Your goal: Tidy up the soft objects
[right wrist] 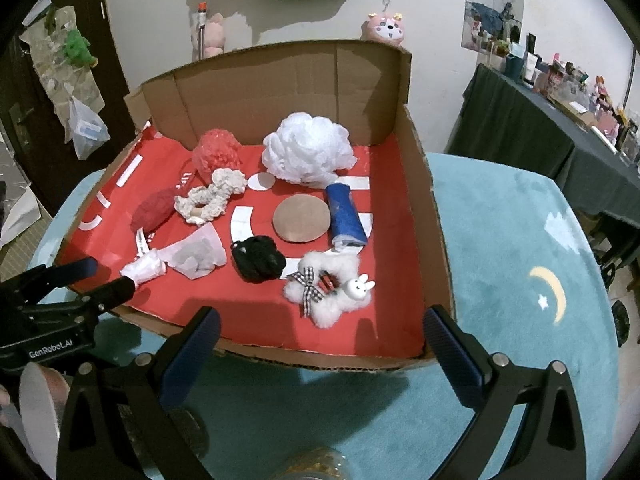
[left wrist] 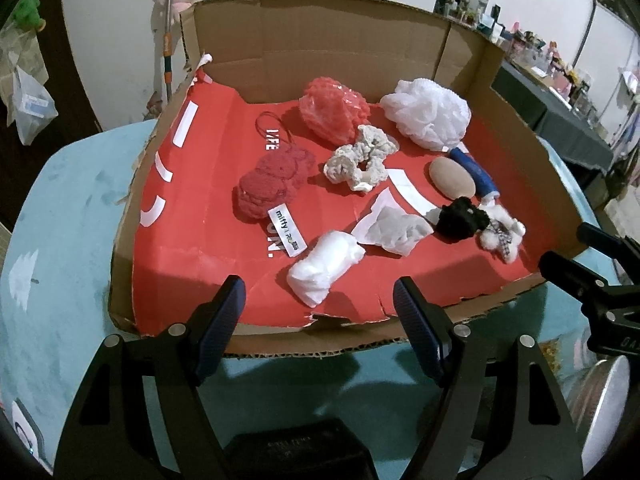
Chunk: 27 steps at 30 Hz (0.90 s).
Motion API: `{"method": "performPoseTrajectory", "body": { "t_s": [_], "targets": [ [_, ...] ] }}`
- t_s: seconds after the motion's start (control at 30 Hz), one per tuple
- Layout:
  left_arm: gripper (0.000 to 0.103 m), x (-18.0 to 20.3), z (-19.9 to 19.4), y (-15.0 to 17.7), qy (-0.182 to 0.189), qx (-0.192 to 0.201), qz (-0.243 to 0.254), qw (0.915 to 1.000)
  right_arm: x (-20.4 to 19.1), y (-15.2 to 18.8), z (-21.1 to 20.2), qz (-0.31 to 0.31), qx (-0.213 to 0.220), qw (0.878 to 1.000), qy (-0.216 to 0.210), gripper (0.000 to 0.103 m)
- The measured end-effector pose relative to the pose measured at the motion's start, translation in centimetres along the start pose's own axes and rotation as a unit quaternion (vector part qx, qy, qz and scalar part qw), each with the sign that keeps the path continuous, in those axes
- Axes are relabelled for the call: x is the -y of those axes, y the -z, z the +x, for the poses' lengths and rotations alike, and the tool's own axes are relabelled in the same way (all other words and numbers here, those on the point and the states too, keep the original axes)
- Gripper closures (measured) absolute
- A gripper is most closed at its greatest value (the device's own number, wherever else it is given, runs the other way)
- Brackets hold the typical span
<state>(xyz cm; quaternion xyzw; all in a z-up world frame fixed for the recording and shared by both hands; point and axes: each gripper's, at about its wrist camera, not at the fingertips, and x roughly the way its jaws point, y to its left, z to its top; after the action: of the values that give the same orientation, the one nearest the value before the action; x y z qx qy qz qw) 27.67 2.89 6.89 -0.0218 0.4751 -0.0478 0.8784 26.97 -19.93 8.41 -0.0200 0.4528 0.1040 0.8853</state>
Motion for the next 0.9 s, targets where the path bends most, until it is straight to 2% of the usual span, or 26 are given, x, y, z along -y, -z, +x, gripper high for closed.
{"method": "performPoseTrajectory", "body": {
  "t_s": [0.27,0.37,0.5,0.67,0.9],
  "targets": [
    [0.027,0.1,-2.9,0.1,0.002,0.029,0.000,0.9996,0.6,-0.4,-2.9,-0.004,0.034,0.999,0.033,0.000],
    [0.020,0.1,-4.5,0.3,0.004,0.044,-0.001,0.9990,0.7,-0.2,-4.4,-0.006,0.047,0.998,0.036,0.000],
    [0.019,0.3,-7.4,1.5,0.001,0.079,0.006,0.9969,0.6,0.7,-7.4,-0.018,0.084,0.995,0.054,0.000],
    [0.009,0.6,-10.9,3.9,-0.013,0.122,0.009,0.9924,0.5,2.8,-11.3,-0.015,0.118,0.992,0.037,0.000],
    [0.005,2.2,-14.5,9.5,0.002,0.170,0.022,0.9852,-1.0,8.2,-15.7,-0.029,0.166,0.986,0.004,0.000]
  ]
}}
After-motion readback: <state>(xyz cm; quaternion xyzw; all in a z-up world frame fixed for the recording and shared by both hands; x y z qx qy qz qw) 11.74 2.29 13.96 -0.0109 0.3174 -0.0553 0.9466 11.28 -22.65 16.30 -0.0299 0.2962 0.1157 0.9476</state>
